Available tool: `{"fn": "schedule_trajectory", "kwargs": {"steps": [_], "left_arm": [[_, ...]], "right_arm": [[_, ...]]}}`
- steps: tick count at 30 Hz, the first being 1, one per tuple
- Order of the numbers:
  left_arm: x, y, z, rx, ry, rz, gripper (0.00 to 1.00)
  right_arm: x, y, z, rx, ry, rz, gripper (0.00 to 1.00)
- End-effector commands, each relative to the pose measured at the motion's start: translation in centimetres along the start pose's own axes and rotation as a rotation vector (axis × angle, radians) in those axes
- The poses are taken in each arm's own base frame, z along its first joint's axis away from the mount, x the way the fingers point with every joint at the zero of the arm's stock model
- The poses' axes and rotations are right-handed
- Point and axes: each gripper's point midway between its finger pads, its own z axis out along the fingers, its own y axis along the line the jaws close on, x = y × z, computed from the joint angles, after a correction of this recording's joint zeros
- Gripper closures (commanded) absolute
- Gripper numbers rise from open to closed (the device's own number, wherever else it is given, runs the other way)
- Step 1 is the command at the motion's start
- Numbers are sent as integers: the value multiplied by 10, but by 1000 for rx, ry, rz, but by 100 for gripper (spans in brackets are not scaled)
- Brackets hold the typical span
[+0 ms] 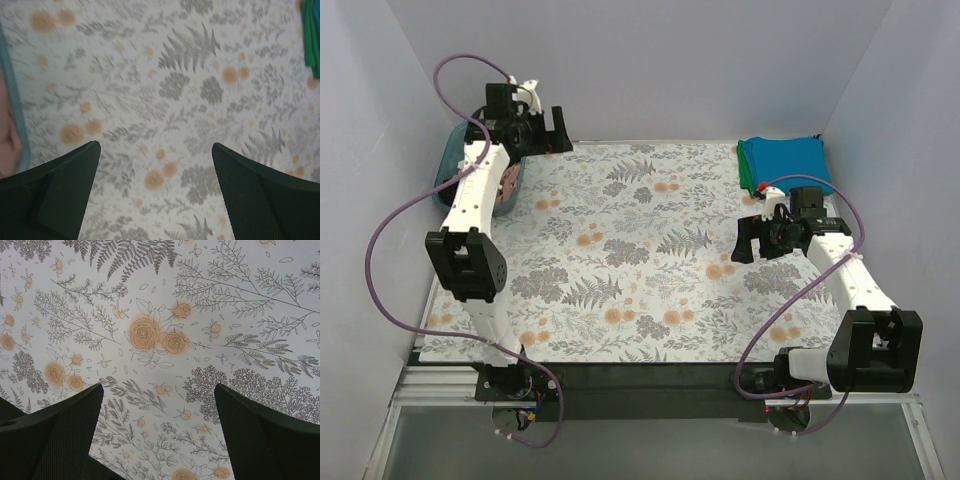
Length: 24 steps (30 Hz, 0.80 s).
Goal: Fold and stack the t-shirts
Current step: Grab the tshirt from the pile
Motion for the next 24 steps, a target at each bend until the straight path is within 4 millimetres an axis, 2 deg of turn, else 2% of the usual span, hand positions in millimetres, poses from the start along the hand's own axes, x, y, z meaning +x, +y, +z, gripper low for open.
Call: {"fn": "schedule_trajectory", "kwargs": {"steps": [1, 2, 3, 4, 6, 7, 9, 10, 12, 15, 16, 18, 19, 24], "left_arm": [[-57, 63, -21, -69, -96, -39, 6], [-59, 86, -7, -95, -89, -60, 6], [-85, 97, -15, -114, -161, -37, 6], [-92, 128, -20, -171, -191, -57, 6], [-101, 160, -13, -202, -238, -61, 6], [-99, 184, -15, -238, -247, -77, 6], [-101, 217, -9, -282, -284, -85, 5], [-91, 231, 0, -301, -270, -99, 4], [-86, 256, 11, -313, -286, -111, 4], [-81, 273, 28, -317, -287, -107, 4], [-72, 278, 41, -314, -264, -102, 4], [-70, 283, 50, -309, -264, -101, 4], [-61, 288, 62, -304, -244, -107, 4], [-35, 302, 86, -310, -193, -135, 6]], "right_arm": [[-19, 0, -2, -8, -42, -7, 2], [-18, 0, -3, -11, -40, -7, 2], [-19, 1, -3, -17, -42, -10, 2], [-19, 3, -2, -31, -42, -10, 2], [-18, 5, -2, -41, -43, -17, 2], [-17, 5, -2, -45, -42, -18, 2], [-16, 5, -2, -45, -42, -18, 2], [-15, 5, 0, -49, -37, -15, 2], [-13, 6, 2, -57, -28, -10, 2], [-11, 4, 5, -57, -16, -5, 2], [-10, 3, 5, -55, -14, -2, 2], [-7, 2, 7, -52, -5, 1, 2], [-6, 2, 8, -53, -1, 1, 2], [-3, 1, 12, -61, 18, 13, 2]]}}
